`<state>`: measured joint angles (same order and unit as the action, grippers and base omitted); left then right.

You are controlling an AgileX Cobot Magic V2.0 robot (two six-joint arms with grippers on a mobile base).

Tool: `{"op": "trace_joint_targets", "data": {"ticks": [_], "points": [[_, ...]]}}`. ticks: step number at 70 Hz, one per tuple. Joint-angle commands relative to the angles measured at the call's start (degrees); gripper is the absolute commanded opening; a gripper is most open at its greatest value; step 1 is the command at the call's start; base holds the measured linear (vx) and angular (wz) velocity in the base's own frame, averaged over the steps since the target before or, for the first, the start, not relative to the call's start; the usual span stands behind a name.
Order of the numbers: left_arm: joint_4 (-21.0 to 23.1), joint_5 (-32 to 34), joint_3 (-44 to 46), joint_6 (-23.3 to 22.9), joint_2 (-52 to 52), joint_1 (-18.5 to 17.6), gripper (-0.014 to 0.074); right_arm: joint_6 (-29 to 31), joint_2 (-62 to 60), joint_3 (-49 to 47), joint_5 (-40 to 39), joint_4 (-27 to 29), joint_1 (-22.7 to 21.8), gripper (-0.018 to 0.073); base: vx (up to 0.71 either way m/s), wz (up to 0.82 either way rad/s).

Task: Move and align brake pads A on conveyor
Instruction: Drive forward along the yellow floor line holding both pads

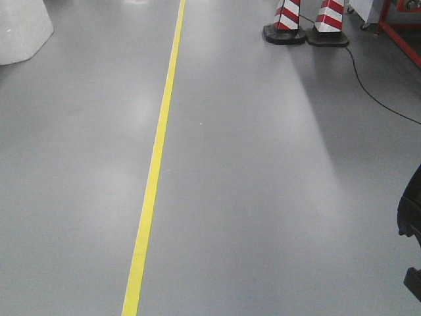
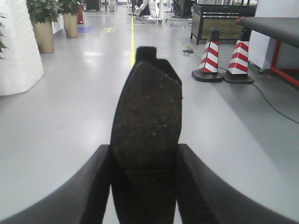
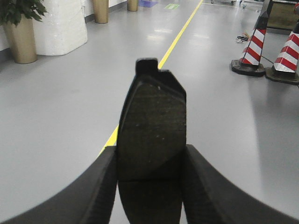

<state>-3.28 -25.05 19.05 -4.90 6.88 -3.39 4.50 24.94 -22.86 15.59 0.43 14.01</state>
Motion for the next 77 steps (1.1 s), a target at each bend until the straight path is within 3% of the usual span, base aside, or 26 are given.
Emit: {"op": "trace_joint_targets", "data": {"ticks": [1,77], "points": [[0.06,5.45,1.46,-0.04,0.85,-0.10,0.0146,0.05,0.03,-1.75,-5.64,-0.43,-0.04,-0.0004,0.57,-0.05],[0.06,5.45,1.46,-0.04,0.85,-0.10,0.0146,0.05,0.03,-1.75,-5.49,-0.43,-0.04,-0.0004,0.57,-0.02]]}}
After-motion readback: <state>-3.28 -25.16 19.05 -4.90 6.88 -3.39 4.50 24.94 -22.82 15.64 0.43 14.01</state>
